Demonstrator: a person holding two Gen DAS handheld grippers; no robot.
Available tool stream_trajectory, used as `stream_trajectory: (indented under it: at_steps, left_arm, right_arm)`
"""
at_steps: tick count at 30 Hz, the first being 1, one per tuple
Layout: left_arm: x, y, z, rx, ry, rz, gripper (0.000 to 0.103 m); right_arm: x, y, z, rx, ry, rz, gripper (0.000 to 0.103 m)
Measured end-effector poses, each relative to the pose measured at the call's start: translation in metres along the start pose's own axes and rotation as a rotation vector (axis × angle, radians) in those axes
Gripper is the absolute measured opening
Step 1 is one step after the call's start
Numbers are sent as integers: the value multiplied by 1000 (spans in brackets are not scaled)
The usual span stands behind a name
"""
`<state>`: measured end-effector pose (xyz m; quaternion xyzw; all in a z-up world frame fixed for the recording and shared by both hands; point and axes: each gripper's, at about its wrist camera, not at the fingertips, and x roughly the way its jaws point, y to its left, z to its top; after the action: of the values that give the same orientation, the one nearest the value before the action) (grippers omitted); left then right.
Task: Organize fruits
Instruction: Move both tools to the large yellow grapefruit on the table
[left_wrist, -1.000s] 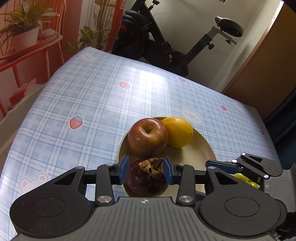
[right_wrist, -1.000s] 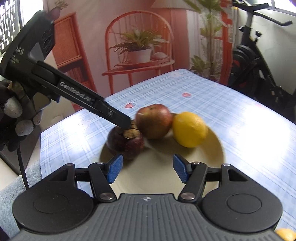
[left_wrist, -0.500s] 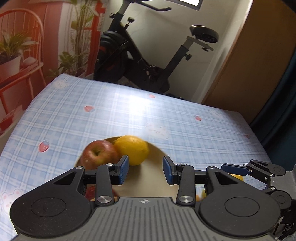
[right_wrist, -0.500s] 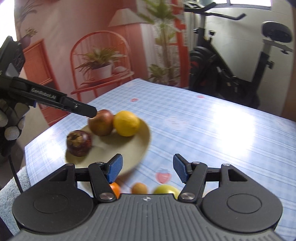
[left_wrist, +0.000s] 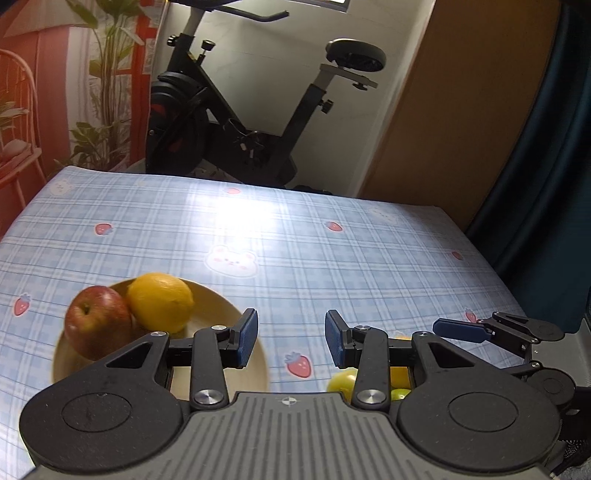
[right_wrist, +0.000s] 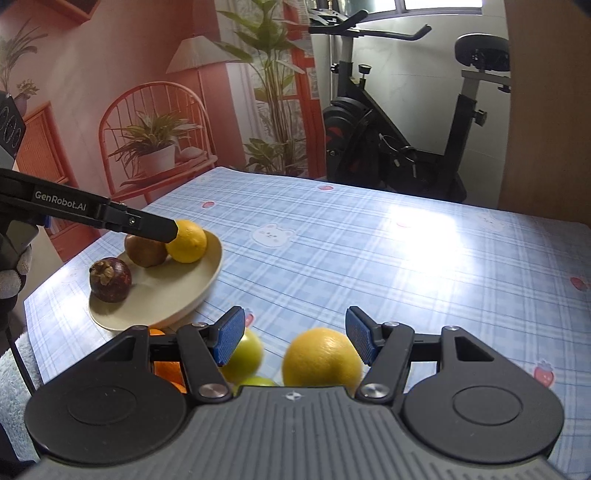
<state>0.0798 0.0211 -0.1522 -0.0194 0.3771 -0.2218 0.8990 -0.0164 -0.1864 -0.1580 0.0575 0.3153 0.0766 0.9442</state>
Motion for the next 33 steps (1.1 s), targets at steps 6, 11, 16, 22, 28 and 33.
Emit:
stream_trajectory:
  at_steps: [6,11,16,22,28,33]
  left_arm:
    - [9,-8,-1,24,26,-14,42]
    - [19,-8,0,18,48,-18,42]
    - [30,-11,6,31,69,-36,42]
    - [41,-19,10,50,92,-66,42]
    - [53,-27,11,57,120,-97,42]
    - [68,-31,13,53,170,-153,47]
  right_arm:
    - [-7,-10,-11,10,3,-17,64]
    - [-10,-16,-18,16,12,-21,64]
    - [-12,-21,-27,15,23,-30,64]
    - [-8,-25,-34,23,40,-20,64]
    - [-2,-27,-36,26,33,-3,64]
    - [1,-29,-33,28,26,15,66]
